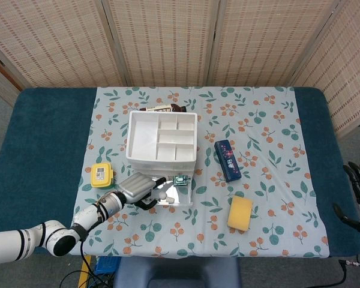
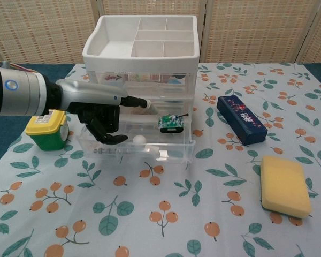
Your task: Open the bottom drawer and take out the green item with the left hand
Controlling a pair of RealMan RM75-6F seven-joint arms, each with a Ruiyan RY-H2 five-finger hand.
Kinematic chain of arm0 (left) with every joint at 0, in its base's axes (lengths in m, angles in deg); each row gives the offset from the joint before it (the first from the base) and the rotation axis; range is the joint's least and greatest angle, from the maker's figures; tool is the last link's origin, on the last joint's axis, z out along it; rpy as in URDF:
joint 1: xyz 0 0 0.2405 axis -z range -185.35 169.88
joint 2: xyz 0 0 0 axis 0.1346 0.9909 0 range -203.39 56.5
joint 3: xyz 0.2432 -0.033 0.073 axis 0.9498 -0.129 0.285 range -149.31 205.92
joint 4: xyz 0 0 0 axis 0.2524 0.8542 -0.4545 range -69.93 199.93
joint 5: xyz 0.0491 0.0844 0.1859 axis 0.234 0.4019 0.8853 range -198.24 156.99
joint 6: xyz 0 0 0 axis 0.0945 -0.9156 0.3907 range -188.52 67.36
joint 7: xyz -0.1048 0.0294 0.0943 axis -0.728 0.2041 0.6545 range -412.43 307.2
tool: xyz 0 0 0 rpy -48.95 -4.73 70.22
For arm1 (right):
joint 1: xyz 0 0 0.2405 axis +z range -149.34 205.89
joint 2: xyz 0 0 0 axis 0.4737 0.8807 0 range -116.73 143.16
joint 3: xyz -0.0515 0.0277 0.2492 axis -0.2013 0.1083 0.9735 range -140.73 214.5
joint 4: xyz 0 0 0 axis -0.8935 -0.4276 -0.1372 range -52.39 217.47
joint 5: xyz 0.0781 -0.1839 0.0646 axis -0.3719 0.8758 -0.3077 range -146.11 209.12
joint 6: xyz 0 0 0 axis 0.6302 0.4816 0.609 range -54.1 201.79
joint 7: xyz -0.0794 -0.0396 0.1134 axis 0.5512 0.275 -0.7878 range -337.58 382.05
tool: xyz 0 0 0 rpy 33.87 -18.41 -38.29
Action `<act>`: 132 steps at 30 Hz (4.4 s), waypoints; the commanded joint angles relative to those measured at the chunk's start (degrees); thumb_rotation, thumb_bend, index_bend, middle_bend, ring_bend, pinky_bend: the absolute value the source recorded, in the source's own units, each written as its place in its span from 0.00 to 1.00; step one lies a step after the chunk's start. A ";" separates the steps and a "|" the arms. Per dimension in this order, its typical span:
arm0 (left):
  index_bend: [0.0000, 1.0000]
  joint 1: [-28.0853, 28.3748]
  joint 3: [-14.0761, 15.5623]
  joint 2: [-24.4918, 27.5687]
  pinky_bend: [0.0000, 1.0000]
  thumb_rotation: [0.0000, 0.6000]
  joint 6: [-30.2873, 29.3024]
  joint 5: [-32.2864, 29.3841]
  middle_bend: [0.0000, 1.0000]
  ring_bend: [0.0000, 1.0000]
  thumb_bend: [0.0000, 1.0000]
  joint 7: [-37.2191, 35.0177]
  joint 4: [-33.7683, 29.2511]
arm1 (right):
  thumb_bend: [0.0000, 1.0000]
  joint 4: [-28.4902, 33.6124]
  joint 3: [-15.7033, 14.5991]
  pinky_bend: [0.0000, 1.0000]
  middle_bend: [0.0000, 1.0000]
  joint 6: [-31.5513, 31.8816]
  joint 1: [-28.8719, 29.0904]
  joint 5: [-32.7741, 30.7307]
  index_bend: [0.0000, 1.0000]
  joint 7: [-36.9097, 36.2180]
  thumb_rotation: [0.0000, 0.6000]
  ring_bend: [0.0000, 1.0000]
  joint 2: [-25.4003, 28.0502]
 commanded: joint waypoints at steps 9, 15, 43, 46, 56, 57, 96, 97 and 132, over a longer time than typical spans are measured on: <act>0.02 3.72 1.55 -1.46 1.00 1.00 0.04 -6.45 0.95 1.00 0.45 2.12 2.05 | 0.33 -0.20 0.01 0.00 0.04 0.42 -0.49 -0.29 0.00 -0.29 1.00 0.00 -0.01; 0.03 5.73 2.27 -0.79 1.00 1.00 0.95 -8.77 0.95 1.00 0.45 2.92 2.10 | 0.33 -0.28 0.09 0.00 0.04 0.43 -0.58 -0.46 0.00 -0.38 1.00 0.00 -0.04; 0.09 12.39 5.97 1.52 1.00 1.00 1.60 -12.52 0.95 1.00 0.45 4.51 -1.75 | 0.33 -1.74 0.31 0.00 0.04 0.17 -0.86 -1.06 0.00 -1.79 1.00 0.00 -0.48; 0.09 12.69 6.11 1.61 1.00 1.00 0.91 -12.49 0.95 1.00 0.45 4.70 -2.12 | 0.33 -1.78 0.32 0.00 0.04 0.36 -0.99 -1.09 0.00 -1.89 1.00 0.00 -0.47; 0.06 14.08 6.91 1.08 1.00 1.00 -1.89 -15.40 0.95 1.00 0.45 6.53 -2.16 | 0.33 -2.36 0.26 0.00 0.04 0.49 -1.31 -1.19 0.00 -2.64 1.00 0.00 -0.59; 0.06 14.27 7.06 0.88 1.00 1.00 -2.17 -15.81 0.95 1.00 0.45 6.87 -1.99 | 0.33 -2.43 0.25 0.00 0.04 0.48 -1.31 -1.17 0.00 -2.69 1.00 0.00 -0.63; 0.22 16.84 10.07 4.41 1.00 1.00 -3.39 -18.32 0.94 1.00 0.45 9.51 -7.24 | 0.33 -3.33 0.48 0.00 0.04 0.78 -1.70 -1.31 0.00 -3.69 1.00 0.00 -1.04; 0.22 16.83 10.14 4.64 1.00 1.00 -3.37 -18.27 0.94 1.00 0.45 9.48 -7.46 | 0.33 -3.34 0.48 0.00 0.04 0.78 -1.71 -1.32 0.00 -3.69 1.00 0.00 -1.05; 0.28 5.99 9.16 0.71 1.00 1.00 -19.31 9.64 0.94 0.98 0.44 13.37 -1.29 | 0.33 -3.35 0.43 0.00 0.04 1.47 -2.18 -0.97 0.00 -3.86 1.00 0.00 -0.99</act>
